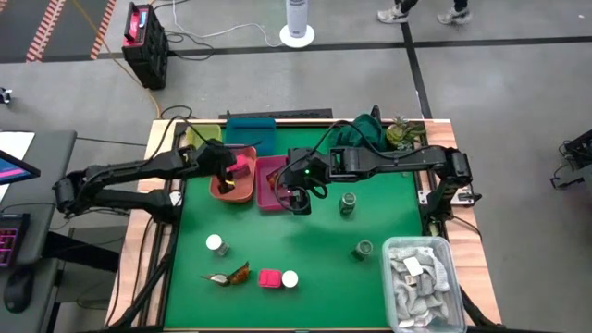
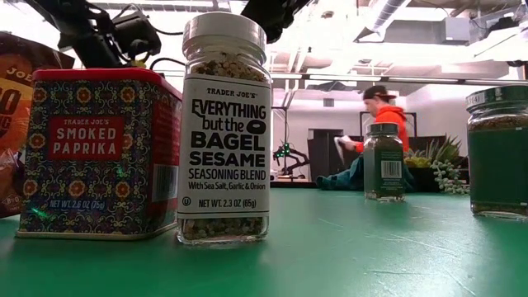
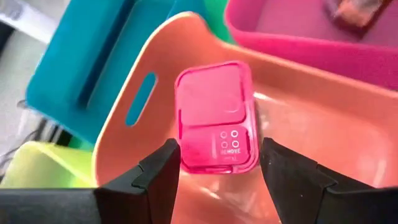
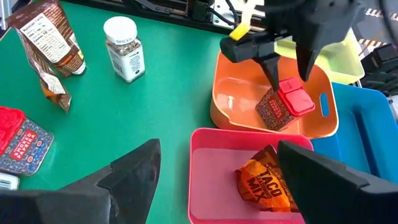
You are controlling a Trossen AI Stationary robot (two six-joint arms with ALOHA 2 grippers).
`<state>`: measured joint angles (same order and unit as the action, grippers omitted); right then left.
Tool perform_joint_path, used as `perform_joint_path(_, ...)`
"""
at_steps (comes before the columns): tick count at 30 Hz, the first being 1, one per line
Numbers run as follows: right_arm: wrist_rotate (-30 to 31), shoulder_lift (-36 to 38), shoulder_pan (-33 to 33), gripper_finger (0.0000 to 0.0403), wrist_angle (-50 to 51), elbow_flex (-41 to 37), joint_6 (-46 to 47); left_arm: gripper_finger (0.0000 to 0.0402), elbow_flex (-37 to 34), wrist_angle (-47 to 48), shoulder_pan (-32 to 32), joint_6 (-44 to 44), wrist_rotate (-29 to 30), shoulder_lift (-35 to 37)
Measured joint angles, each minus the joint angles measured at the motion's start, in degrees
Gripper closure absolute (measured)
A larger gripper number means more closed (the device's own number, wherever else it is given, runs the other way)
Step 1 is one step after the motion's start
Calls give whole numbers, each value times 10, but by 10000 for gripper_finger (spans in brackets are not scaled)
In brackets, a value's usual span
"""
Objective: Sort spices by type
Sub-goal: Put the top red seasoning can into the orange bin
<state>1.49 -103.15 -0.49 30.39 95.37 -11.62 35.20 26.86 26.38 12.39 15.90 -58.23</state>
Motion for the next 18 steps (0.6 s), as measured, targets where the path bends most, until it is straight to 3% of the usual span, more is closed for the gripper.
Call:
perform_joint_path(11,0,0,1,58,0,0,-2,193,-8,-7,-11,-1,82,-1)
perform_joint_path(18,0,0,1,58,0,0,0,193,-8,-8,-11,-9,89,-1)
